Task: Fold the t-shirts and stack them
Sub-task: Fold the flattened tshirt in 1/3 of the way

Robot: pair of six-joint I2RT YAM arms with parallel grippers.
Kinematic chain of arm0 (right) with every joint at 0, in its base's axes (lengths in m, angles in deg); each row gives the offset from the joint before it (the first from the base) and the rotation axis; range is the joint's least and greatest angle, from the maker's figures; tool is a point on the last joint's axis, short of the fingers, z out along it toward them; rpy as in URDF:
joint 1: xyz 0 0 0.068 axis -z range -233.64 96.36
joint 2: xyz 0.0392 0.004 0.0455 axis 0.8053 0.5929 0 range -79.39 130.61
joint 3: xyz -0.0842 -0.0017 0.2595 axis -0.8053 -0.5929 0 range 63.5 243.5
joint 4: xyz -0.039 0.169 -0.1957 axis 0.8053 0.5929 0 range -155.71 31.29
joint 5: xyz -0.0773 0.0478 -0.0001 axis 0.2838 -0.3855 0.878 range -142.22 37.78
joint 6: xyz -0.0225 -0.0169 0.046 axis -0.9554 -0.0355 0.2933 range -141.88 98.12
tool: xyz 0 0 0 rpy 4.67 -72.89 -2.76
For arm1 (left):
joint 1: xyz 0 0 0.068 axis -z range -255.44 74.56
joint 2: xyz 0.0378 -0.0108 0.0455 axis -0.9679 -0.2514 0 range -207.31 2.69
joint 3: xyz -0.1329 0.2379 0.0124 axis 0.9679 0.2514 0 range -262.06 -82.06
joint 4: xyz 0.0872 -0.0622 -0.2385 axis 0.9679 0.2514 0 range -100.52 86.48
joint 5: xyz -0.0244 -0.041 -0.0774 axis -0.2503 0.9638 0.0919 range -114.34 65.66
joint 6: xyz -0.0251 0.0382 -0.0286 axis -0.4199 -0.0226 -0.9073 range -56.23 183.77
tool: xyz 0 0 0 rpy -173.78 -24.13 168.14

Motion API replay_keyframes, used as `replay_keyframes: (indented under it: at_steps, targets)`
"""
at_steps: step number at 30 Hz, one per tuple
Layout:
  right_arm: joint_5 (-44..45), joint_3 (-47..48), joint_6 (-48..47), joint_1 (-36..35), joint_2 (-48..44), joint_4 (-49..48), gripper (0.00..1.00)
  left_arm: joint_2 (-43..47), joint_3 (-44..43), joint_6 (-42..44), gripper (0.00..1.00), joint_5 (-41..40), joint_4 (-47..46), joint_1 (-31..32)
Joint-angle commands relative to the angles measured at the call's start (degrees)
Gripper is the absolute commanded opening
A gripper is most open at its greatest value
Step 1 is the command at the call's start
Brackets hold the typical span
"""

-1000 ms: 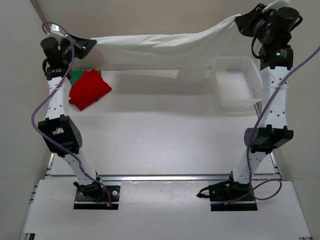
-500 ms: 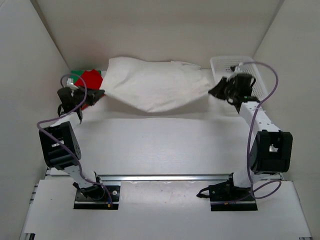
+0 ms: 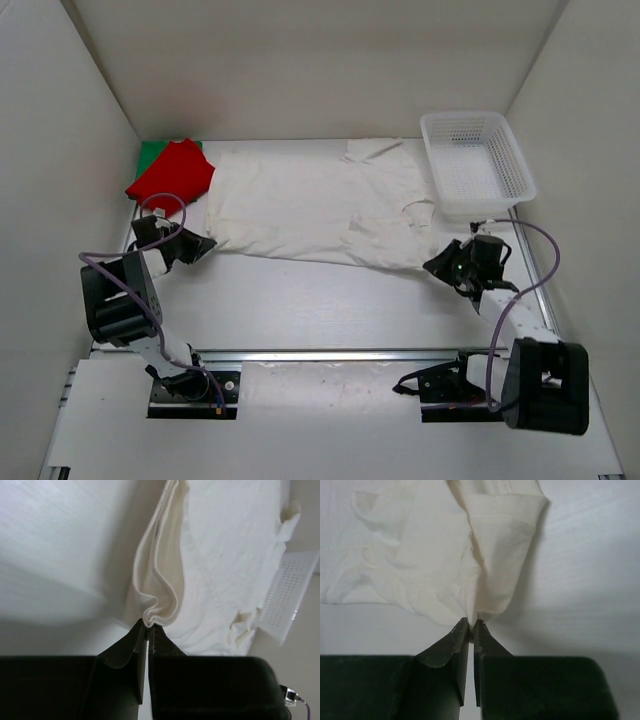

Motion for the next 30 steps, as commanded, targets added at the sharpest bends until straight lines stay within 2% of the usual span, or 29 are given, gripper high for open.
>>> replay_keyframes:
  at_steps: [1, 3, 5, 8, 9, 12, 14, 16, 18, 19, 20, 21, 22, 23, 25, 26, 27, 29, 30]
  targets:
    - [2.2, -5.2, 2.5, 2.1, -7.1, 0.0, 0.00, 6.5, 1.3, 8.7, 0.00, -5.4, 11.6, -2.6]
    - [1.9, -7.3, 2.8, 2.5, -11.9, 2.1, 0.00, 8.5, 0.8, 13.2, 0.00, -7.0, 16.7, -3.5]
    - [-0.4, -10.0, 2.9, 4.4, -18.0, 6.3, 0.00, 12.3, 0.4, 15.9, 0.00, -13.5, 23.7, -3.7]
    - [-3.6, -12.4, 3.6, 7.2, -25.4, 12.8, 0.00, 17.5, 2.1, 17.5, 0.00, -20.4, 28.2, -3.4]
    - [-3.0, -11.7, 3.8, 3.8, -26.1, 13.1, 0.00, 20.1, 2.9, 17.3, 0.00, -21.0, 29.6, -3.9]
    - [-2.4, -10.8, 6.5, 1.9, -29.0, 16.6, 0.00, 25.1, 5.8, 17.2, 0.00, -21.1, 31.2, -6.2]
    - [1.1, -8.1, 5.9, 1.5, -30.1, 22.6, 0.00, 27.6, 7.3, 17.6, 0.00, -23.7, 33.2, -5.6]
    - [1.9, -7.1, 7.0, -1.2, -32.5, 24.6, 0.00, 29.5, 8.2, 17.2, 0.00, -27.0, 34.7, -4.1]
    - [3.6, -6.6, 8.5, -2.6, -33.8, 27.3, 0.00, 31.9, 8.8, 16.3, 0.06, -29.3, 36.2, -3.1]
    - [3.8, -6.7, 8.5, -3.3, -33.8, 27.3, 0.00, 33.4, 8.8, 15.8, 0.12, -29.8, 36.3, -3.3]
    - [4.5, -6.0, 8.7, -3.6, -34.2, 28.3, 0.06, 34.9, 8.7, 15.7, 0.18, -30.7, 36.4, -3.3]
    - [5.3, -5.3, 8.1, -3.4, -33.7, 28.5, 0.11, 35.5, 8.5, 14.9, 0.37, -30.8, 37.1, -3.5]
    - [5.5, -5.1, 7.5, -3.2, -34.3, 28.8, 0.24, 36.1, 8.5, 14.4, 0.55, -30.1, 36.7, -3.7]
    - [6.2, -3.5, 6.5, -3.2, -34.0, 29.6, 0.31, 36.3, 8.1, 14.8, 0.64, -29.1, 36.3, -3.7]
    - [6.8, -0.9, 4.2, -3.7, -34.0, 29.8, 0.37, 36.9, 7.3, 13.9, 0.69, -26.7, 35.4, -3.2]
    - [6.8, 1.0, 3.3, -3.7, -33.4, 29.8, 0.46, 37.4, 7.0, 13.9, 0.70, -25.6, 34.9, -2.7]
    - [6.6, 3.1, 1.8, -4.4, -32.7, 30.5, 0.47, 38.1, 5.4, 13.7, 0.69, -25.4, 34.5, -0.6]
    - [6.3, 5.5, -0.2, -5.0, -31.8, 29.6, 0.45, 40.0, 4.2, 14.3, 0.56, -25.3, 32.8, 2.8]
    - [6.8, 5.7, -0.6, -7.2, -31.2, 27.7, 0.35, 41.2, 4.6, 14.4, 0.55, -23.9, 29.8, 6.1]
